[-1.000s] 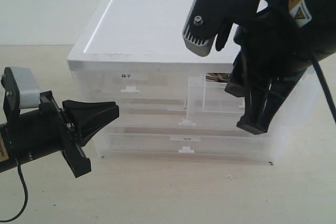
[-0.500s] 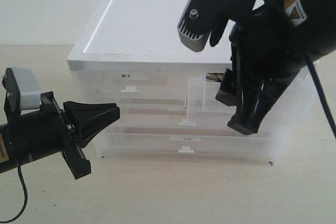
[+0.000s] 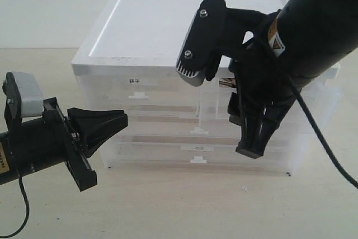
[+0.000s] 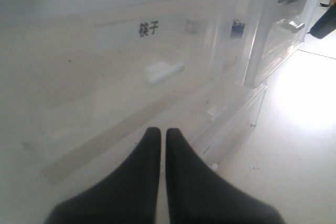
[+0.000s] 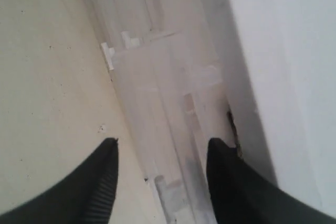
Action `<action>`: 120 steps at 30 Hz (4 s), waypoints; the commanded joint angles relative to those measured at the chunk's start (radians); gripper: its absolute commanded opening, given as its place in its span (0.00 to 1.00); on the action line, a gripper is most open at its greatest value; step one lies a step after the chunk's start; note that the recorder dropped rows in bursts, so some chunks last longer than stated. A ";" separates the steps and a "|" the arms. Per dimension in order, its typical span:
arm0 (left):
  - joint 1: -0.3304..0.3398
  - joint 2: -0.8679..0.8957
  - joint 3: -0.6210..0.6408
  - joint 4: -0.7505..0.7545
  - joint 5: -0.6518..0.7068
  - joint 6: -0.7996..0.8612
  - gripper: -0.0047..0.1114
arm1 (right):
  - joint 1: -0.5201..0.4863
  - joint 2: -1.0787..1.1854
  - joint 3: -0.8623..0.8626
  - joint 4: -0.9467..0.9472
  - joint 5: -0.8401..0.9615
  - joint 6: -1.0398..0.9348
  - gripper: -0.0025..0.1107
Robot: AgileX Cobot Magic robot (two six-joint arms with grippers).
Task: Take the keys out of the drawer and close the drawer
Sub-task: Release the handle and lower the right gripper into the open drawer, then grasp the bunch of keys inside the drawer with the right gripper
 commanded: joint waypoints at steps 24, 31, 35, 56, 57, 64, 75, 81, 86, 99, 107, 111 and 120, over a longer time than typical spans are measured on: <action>-0.002 0.002 -0.001 -0.003 -0.003 0.000 0.08 | -0.003 0.026 -0.003 0.138 0.177 -0.229 0.02; -0.002 0.002 -0.005 -0.002 -0.003 0.000 0.08 | -0.003 -0.072 -0.003 0.240 0.173 -0.276 0.02; -0.002 0.002 -0.005 0.000 -0.003 0.000 0.08 | -0.003 -0.090 -0.003 0.336 0.209 -0.332 0.02; -0.002 0.002 -0.005 0.005 -0.003 -0.002 0.08 | -0.003 -0.090 0.037 0.340 0.208 -0.291 0.51; -0.002 0.002 -0.005 0.005 -0.003 -0.002 0.08 | -0.003 -0.092 0.037 0.344 0.202 -0.280 0.52; -0.002 0.002 -0.005 0.007 -0.003 -0.015 0.08 | -0.003 -0.300 0.033 0.317 0.060 -0.069 0.51; -0.002 0.002 -0.005 0.033 -0.003 -0.034 0.08 | -0.005 -0.124 0.162 -0.076 -0.061 0.505 0.51; -0.002 0.002 -0.005 0.033 -0.003 -0.034 0.08 | -0.005 -0.050 0.162 -0.075 -0.077 0.507 0.51; -0.002 0.002 -0.005 0.033 -0.003 -0.034 0.08 | -0.005 -0.028 0.162 -0.072 -0.079 0.513 0.47; -0.002 0.002 -0.005 0.031 -0.003 -0.034 0.08 | -0.005 -0.018 0.165 -0.101 -0.070 0.447 0.02; -0.002 0.002 -0.005 0.031 -0.003 -0.034 0.08 | -0.003 -0.072 0.125 -0.131 -0.070 0.437 0.02; -0.002 0.002 -0.005 0.031 -0.003 -0.034 0.08 | -0.003 -0.129 0.125 -0.127 -0.077 0.430 0.02; -0.002 0.002 -0.005 0.031 -0.003 -0.034 0.08 | -0.003 -0.178 0.127 -0.030 -0.070 0.391 0.02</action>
